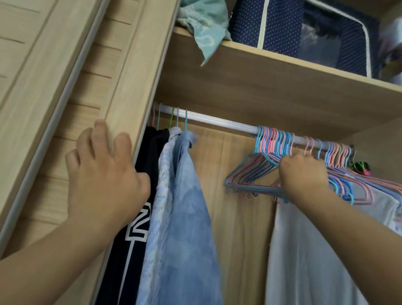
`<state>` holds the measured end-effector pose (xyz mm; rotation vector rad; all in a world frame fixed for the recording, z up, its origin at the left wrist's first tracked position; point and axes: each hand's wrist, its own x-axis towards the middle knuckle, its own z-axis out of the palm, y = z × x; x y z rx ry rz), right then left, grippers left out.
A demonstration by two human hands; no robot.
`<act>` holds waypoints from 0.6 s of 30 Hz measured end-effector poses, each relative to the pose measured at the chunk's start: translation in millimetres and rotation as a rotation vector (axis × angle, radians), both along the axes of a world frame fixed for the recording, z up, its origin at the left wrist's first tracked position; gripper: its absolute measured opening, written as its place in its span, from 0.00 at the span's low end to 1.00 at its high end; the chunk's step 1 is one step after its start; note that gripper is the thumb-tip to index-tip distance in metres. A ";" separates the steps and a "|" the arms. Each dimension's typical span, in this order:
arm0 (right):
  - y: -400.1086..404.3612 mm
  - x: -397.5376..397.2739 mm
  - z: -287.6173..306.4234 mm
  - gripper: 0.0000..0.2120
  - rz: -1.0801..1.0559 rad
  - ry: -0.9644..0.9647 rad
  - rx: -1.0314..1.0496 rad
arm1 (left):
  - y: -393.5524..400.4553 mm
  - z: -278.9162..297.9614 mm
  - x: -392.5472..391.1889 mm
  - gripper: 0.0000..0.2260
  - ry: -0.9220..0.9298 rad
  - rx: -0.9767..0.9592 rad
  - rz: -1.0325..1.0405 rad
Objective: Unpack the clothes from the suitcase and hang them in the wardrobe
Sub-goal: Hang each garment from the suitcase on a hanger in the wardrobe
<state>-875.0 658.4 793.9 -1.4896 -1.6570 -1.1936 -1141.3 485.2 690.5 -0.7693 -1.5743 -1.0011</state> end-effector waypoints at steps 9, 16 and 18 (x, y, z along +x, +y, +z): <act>9.0 -14.6 2.0 0.12 0.315 0.148 0.023 | 2.1 0.1 -0.3 0.26 0.004 0.054 -0.032; 6.1 -56.1 5.9 0.11 0.636 0.458 0.040 | 2.7 0.1 -0.7 0.25 0.012 0.051 -0.028; 1.8 -62.5 4.6 0.13 0.651 0.470 0.097 | 3.5 -0.4 -1.4 0.24 0.021 0.056 -0.017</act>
